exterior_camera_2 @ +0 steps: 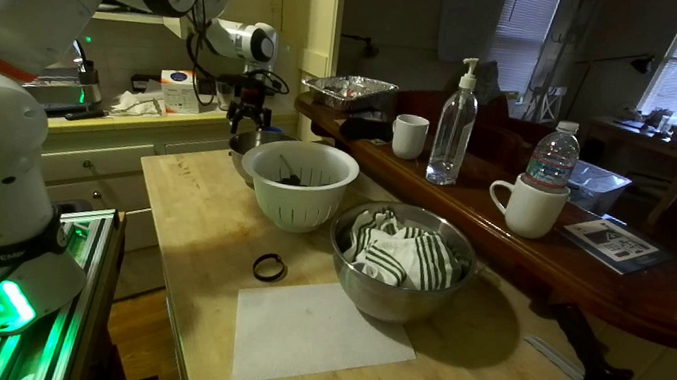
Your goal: Put the blue spoon on the top countertop
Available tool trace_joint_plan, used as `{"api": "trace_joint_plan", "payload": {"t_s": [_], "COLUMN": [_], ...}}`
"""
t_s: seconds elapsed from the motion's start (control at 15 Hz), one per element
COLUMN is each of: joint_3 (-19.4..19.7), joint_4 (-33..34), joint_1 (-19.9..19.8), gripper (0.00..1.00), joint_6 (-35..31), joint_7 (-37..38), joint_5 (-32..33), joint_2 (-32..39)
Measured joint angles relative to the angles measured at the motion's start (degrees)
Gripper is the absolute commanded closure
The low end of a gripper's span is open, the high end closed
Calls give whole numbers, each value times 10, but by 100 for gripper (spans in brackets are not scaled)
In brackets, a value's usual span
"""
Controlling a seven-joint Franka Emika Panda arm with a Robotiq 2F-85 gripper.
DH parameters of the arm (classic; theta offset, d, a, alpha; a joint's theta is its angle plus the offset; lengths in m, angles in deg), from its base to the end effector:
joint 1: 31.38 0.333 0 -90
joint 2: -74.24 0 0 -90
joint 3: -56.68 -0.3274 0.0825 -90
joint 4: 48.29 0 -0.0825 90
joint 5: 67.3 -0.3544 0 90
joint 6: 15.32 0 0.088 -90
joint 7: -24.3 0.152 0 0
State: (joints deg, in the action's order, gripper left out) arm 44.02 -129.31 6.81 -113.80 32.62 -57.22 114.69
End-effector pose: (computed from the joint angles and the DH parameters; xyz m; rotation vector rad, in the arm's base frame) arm 0.4409 0.4700 0.2467 2.6835 1.1009 -0.4772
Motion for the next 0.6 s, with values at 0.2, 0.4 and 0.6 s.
{"api": "trace_joint_plan", "payload": {"t_s": [0.2,0.4,0.6], "joint_3": [0,0,-2], "joint_4": [-12,-14,-14], "joint_1": [-5,-6,-6], "gripper": [0,0,0], "joint_6": [0,0,-3], "joint_7": [-50,-85,-111], "joint_5": [18,38,53], "joint_2": [1,1,5]}}
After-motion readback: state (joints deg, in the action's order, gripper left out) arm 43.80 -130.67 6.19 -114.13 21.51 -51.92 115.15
